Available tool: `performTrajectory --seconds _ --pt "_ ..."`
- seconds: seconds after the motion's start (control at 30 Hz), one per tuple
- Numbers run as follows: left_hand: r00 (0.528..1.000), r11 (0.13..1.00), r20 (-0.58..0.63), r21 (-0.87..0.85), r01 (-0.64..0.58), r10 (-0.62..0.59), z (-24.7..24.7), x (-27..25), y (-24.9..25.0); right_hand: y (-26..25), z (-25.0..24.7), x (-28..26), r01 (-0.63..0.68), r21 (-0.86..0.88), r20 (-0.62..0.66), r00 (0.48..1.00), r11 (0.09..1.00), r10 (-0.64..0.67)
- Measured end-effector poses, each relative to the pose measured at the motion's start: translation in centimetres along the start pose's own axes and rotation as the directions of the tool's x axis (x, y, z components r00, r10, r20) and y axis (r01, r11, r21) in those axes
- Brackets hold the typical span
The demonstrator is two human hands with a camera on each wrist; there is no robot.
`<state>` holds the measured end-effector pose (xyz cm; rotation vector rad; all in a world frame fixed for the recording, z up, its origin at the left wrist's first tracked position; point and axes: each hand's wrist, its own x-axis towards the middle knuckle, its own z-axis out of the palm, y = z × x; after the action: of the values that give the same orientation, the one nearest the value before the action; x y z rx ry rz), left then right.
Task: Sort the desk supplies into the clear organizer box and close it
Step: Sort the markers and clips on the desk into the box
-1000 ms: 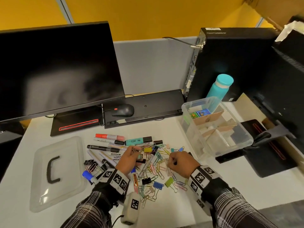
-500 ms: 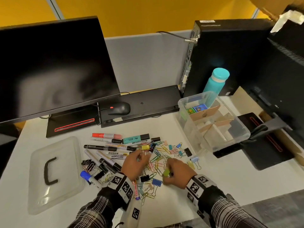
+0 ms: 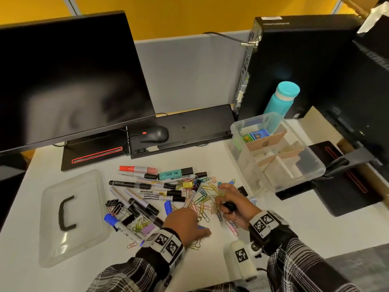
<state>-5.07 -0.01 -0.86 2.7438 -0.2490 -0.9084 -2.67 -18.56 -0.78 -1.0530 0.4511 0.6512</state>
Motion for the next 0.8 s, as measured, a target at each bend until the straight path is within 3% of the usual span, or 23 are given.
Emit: performTrajectory --seconds 0.13,0.3,0.43,0.53,0.63,0.8 --pt "0.999 0.978 -0.044 0.206 -0.014 0.023 0.6 0.3 1.6 -0.2 0.0 -0.1 0.033 -0.149 -0.003 0.999 0.988 -0.034" --pt "0.997 0.976 -0.078 0.215 -0.009 0.026 1.1 1.1 2.1 -0.2 -1.0 0.0 0.072 -0.308 -0.051 0.994 0.949 -0.092" --pt "0.994 0.995 -0.104 0.095 -0.032 0.042 0.5 1.1 1.4 0.0 -1.9 0.5 0.069 -0.439 -0.065 0.992 0.896 -0.108" --pt "0.989 0.993 -0.136 -0.091 -0.069 0.057 -0.8 1.1 0.7 0.0 -2.0 0.7 0.080 -0.576 -0.074 0.986 0.814 -0.149" --pt "0.980 0.950 -0.179 -0.280 -0.137 0.089 -2.6 1.1 -0.2 0.1 -1.9 0.9 0.090 -0.682 -0.066 0.981 0.726 -0.185" --pt "0.952 0.848 -0.289 -0.476 -0.234 0.100 -4.1 1.4 -2.9 -0.4 -0.6 1.1 0.159 -0.687 0.035 0.982 0.709 -0.187"
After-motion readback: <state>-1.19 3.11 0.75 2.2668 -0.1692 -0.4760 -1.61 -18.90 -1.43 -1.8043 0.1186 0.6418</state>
